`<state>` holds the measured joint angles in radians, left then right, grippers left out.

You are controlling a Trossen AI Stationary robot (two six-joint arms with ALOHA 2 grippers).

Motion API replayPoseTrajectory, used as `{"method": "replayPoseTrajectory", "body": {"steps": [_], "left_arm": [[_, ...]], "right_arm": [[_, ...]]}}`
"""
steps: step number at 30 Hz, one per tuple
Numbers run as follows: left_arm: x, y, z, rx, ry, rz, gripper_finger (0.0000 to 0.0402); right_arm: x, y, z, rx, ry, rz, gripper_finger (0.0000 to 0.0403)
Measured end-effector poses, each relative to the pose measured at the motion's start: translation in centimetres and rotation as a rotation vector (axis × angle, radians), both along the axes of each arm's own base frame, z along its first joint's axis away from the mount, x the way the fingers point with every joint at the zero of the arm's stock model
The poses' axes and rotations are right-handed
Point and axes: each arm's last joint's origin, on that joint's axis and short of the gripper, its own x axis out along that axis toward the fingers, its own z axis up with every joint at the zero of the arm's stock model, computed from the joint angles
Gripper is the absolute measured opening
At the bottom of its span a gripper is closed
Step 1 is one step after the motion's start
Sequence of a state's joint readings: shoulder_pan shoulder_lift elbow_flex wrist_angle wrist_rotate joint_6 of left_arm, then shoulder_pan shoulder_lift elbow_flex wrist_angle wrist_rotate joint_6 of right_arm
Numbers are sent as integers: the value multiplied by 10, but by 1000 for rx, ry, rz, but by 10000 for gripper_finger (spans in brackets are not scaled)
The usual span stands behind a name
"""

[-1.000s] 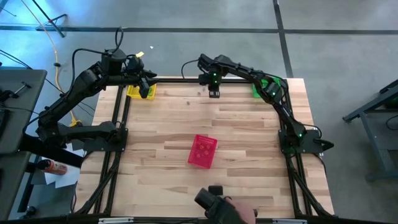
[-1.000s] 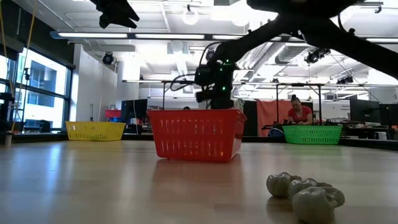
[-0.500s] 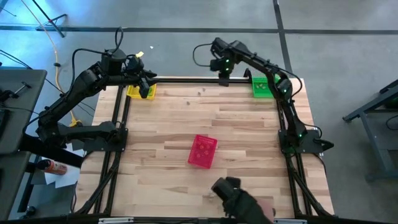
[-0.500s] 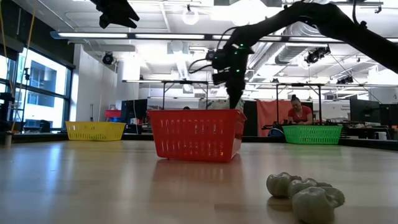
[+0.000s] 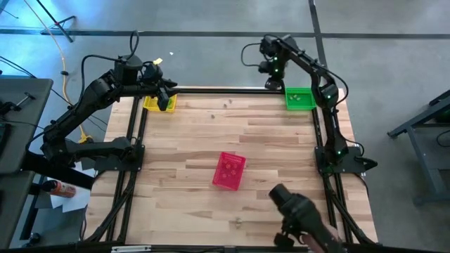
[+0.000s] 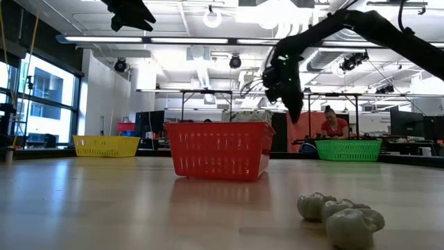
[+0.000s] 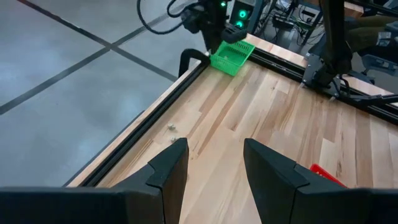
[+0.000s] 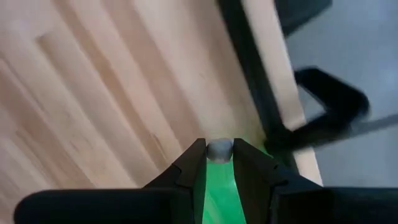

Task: Sort Halloween decoration
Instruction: Put the white skull toy into the green bin

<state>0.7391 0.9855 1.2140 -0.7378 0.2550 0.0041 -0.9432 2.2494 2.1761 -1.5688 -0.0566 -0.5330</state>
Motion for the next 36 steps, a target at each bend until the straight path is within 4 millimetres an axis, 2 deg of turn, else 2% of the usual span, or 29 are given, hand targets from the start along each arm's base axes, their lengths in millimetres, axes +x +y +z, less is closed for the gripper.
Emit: {"method": "replayPoseTrajectory", "body": {"steps": [6, 12, 15, 18, 24, 27, 31, 36], "left_arm": [[0, 0, 0, 0, -3, 1, 147], [0, 0, 0, -1, -3, 1, 147], [0, 0, 0, -13, -9, 9, 147], [0, 0, 0, -14, -8, 9, 147], [0, 0, 0, -21, -12, 14, 147], [0, 0, 1, -16, -18, 14, 147], [1, 1, 4, -9, -51, 22, 147], [2, 2, 4, -9, -61, 25, 147]], "right_arm": [[-36, -23, 0, -63, 99, -230, 71], [-70, -41, 0, -63, 116, -628, 71], [-80, -45, -3, -37, 114, -709, 71], [-86, -37, -16, 28, 147, -731, 71], [-102, 2, -56, 210, 301, -641, 71], [-108, 16, -69, 230, 315, -631, 71], [-111, 21, -86, 221, 320, -673, 71], [-111, 19, -93, 185, 299, -722, 71]]}}
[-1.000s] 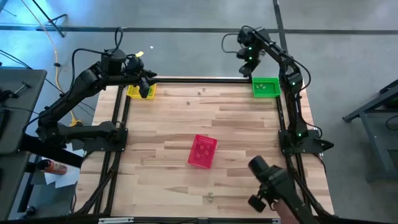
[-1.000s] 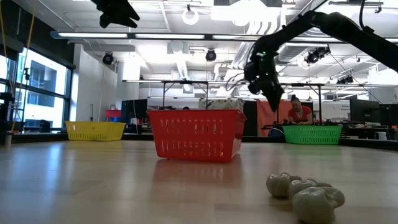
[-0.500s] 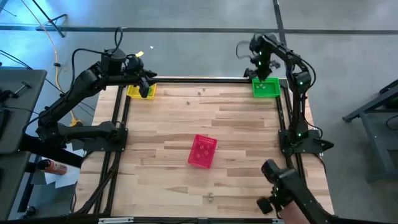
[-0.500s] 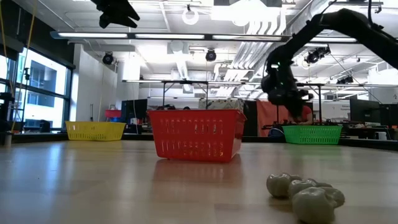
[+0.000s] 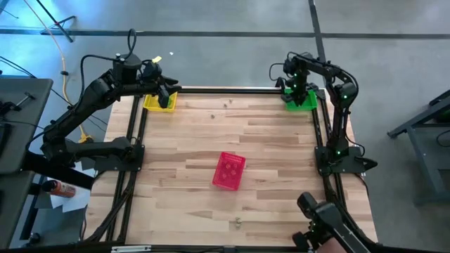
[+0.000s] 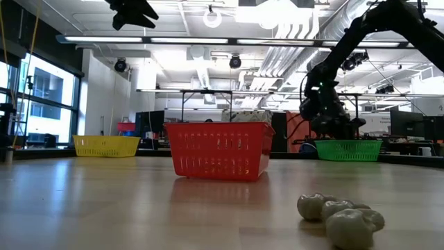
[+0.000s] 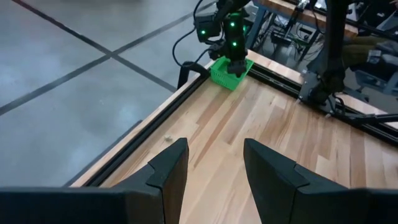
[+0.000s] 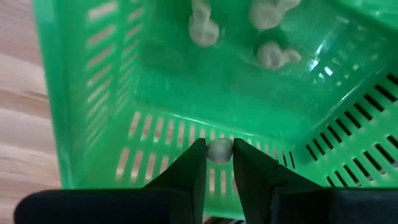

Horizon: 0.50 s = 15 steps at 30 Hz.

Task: Sort Halloween decoration
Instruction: Put the white skull toy into the green bin

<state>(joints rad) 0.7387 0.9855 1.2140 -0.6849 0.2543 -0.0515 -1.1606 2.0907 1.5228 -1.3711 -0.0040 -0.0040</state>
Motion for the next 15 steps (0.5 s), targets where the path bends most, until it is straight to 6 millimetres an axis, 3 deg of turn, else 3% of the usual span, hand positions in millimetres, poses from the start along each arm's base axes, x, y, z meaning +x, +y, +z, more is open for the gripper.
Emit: {"method": "replayPoseTrajectory", "body": {"steps": [9, 15], "left_arm": [[0, 0, 0, -20, -9, 10, 147], [0, 0, 0, -20, -9, 10, 147]], "right_arm": [[4, -13, 18, -91, -14, -76, 71], [7, -14, 7, -106, -72, -179, 71]]}}
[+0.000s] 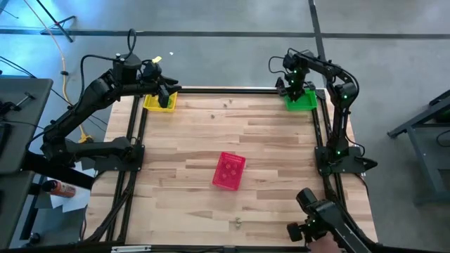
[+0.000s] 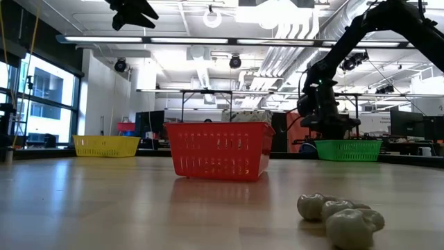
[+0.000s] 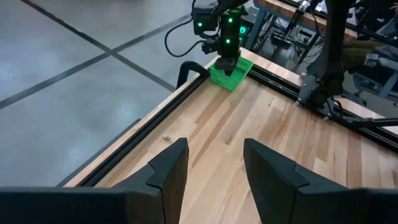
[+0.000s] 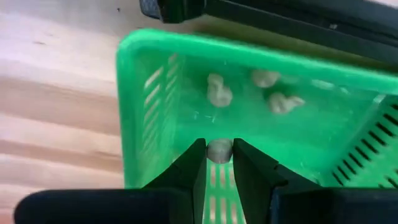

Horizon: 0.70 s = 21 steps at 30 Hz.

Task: Sort Halloween decoration
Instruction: Put the white skull toy into the green bin

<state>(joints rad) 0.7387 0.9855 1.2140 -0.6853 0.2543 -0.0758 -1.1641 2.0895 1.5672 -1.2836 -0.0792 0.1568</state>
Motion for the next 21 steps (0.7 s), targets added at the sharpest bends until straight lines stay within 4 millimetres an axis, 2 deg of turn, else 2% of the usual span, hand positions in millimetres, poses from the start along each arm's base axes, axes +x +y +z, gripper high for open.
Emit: {"method": "replayPoseTrajectory", "body": {"steps": [4, 14, 21], "left_arm": [[0, 0, 0, 0, 0, 0, 147], [0, 0, 0, -8, -4, 4, 147], [0, 0, 0, -1, 0, 1, 147]], "right_arm": [[-1, 0, -9, -34, 18, -13, 71], [-2, -6, -10, -99, 41, -81, 71], [-4, -4, -9, -78, 65, -60, 82]]}}
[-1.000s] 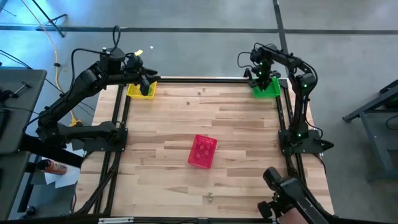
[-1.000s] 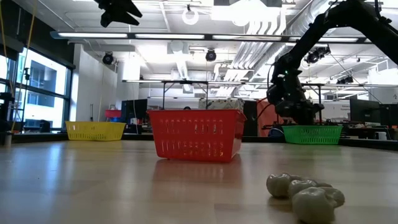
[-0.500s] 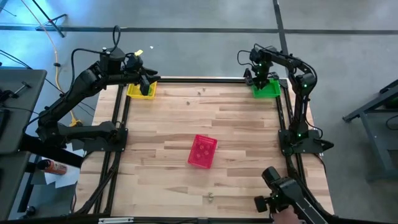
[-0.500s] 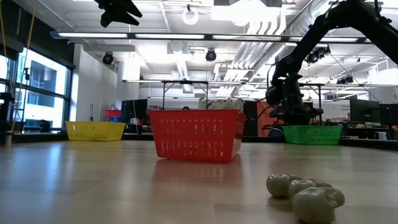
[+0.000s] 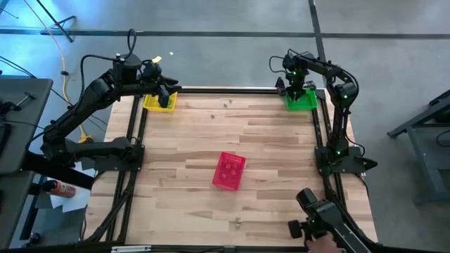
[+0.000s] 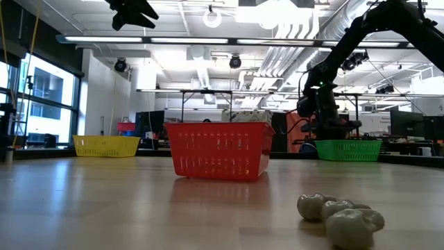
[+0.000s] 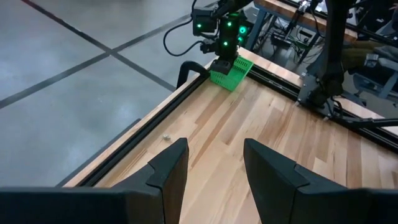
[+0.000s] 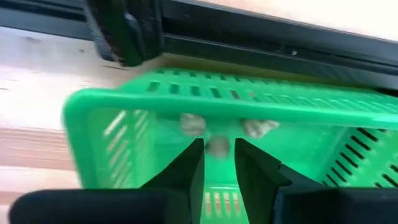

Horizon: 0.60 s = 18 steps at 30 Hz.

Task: Sort Halloween decoration
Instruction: Put the white skull toy into the green bin

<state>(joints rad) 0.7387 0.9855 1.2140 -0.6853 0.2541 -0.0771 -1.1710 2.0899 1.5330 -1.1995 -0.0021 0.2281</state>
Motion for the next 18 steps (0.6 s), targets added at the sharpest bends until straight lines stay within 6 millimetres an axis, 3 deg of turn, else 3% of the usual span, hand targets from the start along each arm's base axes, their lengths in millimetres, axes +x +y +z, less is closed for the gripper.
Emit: {"method": "replayPoseTrajectory", "body": {"steps": [10, 14, 18], "left_arm": [[0, 0, 0, 11, 5, -6, 147], [0, 0, 0, 18, 8, -9, 147], [0, 0, 0, 19, 8, -9, 147]], "right_arm": [[-1, 2, 9, 16, 9, 71, 168], [0, 0, 42, -90, -56, 101, 186], [0, 3, 93, -257, -170, 158, 188]]}}
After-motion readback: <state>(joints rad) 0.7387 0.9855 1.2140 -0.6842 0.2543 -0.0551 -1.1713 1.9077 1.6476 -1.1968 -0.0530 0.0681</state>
